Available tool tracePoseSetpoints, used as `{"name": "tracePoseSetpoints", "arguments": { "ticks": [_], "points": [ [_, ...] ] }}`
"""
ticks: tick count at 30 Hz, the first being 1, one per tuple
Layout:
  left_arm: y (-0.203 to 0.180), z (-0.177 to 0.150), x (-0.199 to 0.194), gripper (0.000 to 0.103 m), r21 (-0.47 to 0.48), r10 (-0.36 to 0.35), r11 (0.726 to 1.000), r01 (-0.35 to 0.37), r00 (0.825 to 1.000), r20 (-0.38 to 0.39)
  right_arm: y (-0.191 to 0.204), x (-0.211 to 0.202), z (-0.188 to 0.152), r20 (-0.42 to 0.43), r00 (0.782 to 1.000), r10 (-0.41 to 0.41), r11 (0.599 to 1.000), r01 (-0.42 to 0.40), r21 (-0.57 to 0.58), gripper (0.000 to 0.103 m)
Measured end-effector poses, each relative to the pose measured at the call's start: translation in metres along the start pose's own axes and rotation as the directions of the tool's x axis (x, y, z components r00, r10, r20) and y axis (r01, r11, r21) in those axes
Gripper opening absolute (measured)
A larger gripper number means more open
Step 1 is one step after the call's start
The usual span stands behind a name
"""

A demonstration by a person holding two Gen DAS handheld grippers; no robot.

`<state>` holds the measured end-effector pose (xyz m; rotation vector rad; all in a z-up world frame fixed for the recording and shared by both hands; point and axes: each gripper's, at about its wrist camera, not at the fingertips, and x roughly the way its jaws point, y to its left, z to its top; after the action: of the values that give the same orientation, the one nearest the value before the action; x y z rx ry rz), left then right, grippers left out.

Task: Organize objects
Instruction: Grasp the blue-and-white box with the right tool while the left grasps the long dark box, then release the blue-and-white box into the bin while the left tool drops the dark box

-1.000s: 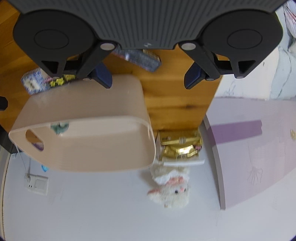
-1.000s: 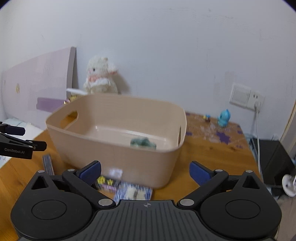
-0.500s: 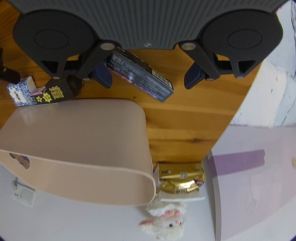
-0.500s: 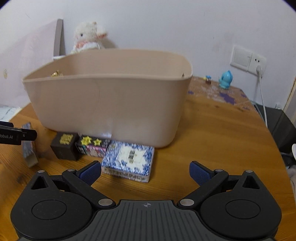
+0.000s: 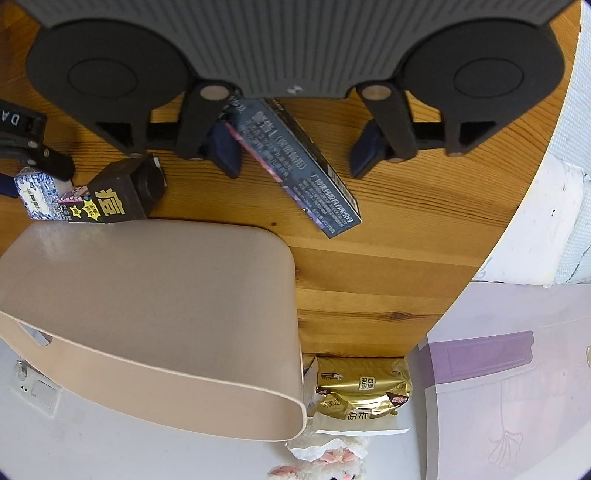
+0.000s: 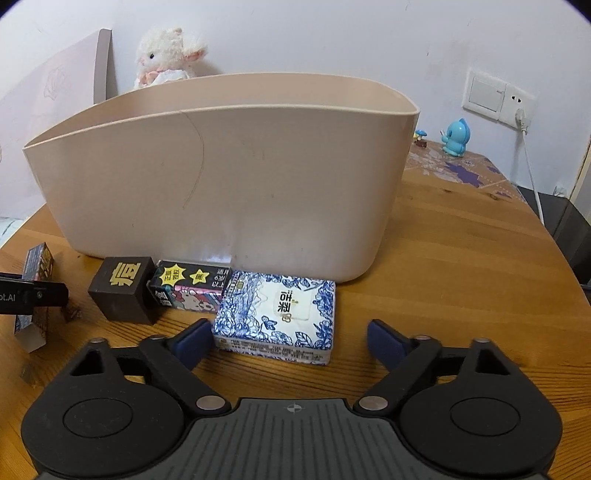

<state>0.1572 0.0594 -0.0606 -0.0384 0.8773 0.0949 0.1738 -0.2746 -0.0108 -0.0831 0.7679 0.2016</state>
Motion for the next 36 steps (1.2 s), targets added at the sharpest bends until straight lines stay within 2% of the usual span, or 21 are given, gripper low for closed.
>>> {"name": "tracePoseSetpoints", "arguments": {
  "ticks": [2,3,4,9,13,20,28,36],
  "points": [
    [-0.001,0.000,-0.004,0.046,0.003,-0.006,1.000,0.006,1.000,-0.005,0.000,-0.001,0.000,0.004,1.000,-0.002,1.000,0.002,-0.002,0.072],
    [-0.001,-0.001,-0.006,0.032,0.005,-0.012,1.000,0.012,1.000,-0.008,0.001,-0.003,0.000,0.003,1.000,0.001,1.000,-0.001,-0.002,0.066],
    [-0.001,-0.002,-0.008,0.025,0.005,-0.019,1.000,0.019,1.000,-0.012,0.001,-0.004,0.001,0.000,1.000,0.003,1.000,-0.003,-0.003,0.060],
    [-0.002,-0.008,-0.014,0.025,0.013,-0.050,0.999,0.050,0.999,-0.017,0.005,-0.013,-0.005,0.005,1.000,-0.010,0.999,0.011,-0.030,0.060],
    [-0.001,-0.016,-0.022,0.025,0.023,-0.073,0.997,0.073,0.997,-0.020,0.001,-0.021,-0.011,-0.003,1.000,0.012,1.000,-0.012,-0.021,0.060],
    [0.000,-0.021,-0.043,0.025,0.070,-0.082,0.994,0.080,0.996,0.020,-0.006,-0.048,-0.013,0.029,0.999,0.044,0.999,-0.043,-0.025,0.060],
    [-0.005,-0.013,-0.076,0.025,0.133,-0.108,0.987,0.094,0.989,0.102,-0.012,-0.090,0.006,0.124,0.989,0.079,0.997,-0.075,-0.034,0.060],
    [-0.011,0.011,-0.108,0.025,0.151,-0.137,0.983,0.107,0.969,0.207,-0.015,-0.127,0.042,0.237,0.967,0.094,0.995,-0.082,-0.058,0.060]
  ]
}}
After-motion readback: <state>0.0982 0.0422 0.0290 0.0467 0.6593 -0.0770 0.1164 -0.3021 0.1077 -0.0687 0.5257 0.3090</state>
